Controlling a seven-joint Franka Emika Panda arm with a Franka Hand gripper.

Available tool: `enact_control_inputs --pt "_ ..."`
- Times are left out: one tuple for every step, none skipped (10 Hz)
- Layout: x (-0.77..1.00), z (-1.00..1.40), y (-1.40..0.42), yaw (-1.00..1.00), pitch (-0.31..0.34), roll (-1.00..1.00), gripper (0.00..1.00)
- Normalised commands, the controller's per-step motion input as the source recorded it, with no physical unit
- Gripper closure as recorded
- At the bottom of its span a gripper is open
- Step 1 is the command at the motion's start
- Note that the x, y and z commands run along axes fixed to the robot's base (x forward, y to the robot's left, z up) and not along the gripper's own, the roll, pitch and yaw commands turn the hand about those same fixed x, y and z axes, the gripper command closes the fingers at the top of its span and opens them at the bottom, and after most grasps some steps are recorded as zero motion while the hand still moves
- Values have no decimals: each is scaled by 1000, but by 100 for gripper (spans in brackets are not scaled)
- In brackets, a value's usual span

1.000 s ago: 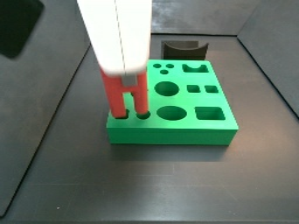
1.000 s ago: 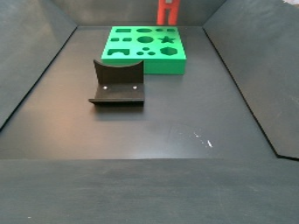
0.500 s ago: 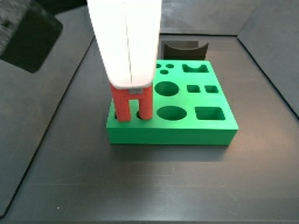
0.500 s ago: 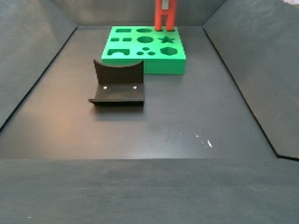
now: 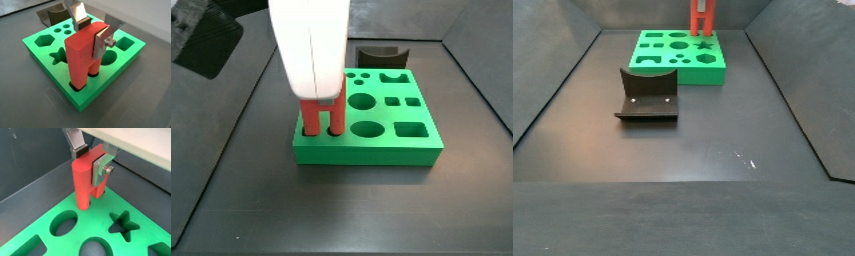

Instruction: Insert the square-circle object.

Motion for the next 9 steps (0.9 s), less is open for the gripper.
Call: enact_control_inputs --pt "-37 0 89 17 0 -77 100" --pt "-243 -37 0 0 -26 -167 100" --pt "-74 -31 -89 -103 -53 -216 100" --pt "-74 0 -100 -120 -67 -224 100" --pt "0 -63 -94 -49 0 -127 100" --pt "340 -251 -94 -86 20 0 100" --pt "317 -294 0 -117 30 0 100" --pt "194 -243 0 -174 21 0 100" --pt "71 -257 0 -89 0 0 100"
